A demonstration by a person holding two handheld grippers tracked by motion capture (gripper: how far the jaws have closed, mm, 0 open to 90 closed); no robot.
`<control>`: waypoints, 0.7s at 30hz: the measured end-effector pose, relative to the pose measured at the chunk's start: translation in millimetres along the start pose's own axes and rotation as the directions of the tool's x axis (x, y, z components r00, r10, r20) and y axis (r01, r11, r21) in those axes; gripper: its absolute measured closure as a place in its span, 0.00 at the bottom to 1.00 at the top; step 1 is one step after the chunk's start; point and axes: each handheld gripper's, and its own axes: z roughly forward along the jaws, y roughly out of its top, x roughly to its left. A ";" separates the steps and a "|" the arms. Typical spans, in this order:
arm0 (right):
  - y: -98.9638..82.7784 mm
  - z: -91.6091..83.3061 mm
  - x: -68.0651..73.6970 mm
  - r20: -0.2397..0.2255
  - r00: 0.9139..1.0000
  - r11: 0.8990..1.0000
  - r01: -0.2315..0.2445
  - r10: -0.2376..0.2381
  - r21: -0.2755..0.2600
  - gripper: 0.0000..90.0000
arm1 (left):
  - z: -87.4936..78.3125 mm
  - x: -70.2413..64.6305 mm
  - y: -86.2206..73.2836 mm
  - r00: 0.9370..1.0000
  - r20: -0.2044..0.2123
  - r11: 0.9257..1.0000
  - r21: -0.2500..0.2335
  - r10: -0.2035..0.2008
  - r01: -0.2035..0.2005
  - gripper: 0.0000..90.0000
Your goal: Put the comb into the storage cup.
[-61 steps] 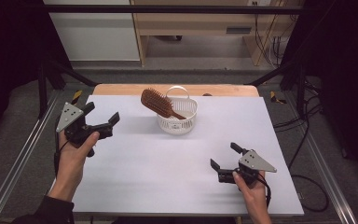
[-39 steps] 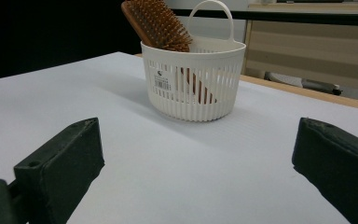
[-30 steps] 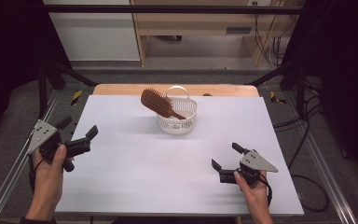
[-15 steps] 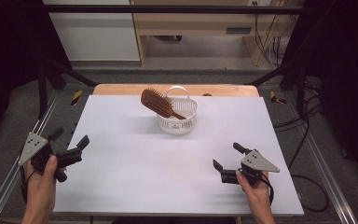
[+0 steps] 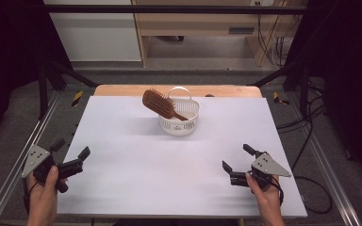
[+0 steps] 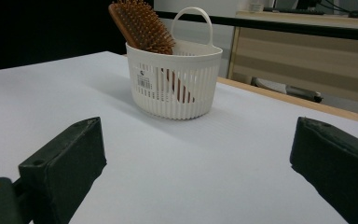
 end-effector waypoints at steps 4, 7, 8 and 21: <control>-1.4 -3.8 -3.0 0.011 1.000 1.000 0.005 -0.005 -0.001 0.04 | -0.2 -1.7 -6.7 1.000 0.003 1.000 0.015 0.012 -0.012 0.01; -2.8 -7.1 -5.8 0.019 1.000 1.000 0.005 -0.005 0.000 0.04 | 0.0 -3.0 -11.8 1.000 0.006 1.000 0.021 0.005 -0.005 0.01; -3.2 -8.3 -6.6 0.022 1.000 1.000 0.004 -0.004 0.000 0.04 | 0.0 -3.5 -13.8 1.000 0.006 1.000 0.023 0.002 -0.002 0.01; -7.0 -17.0 -15.4 0.048 0.999 1.000 0.009 -0.009 -0.014 0.04 | 0.7 -13.7 -29.1 0.999 0.029 0.999 0.036 0.020 -0.021 0.01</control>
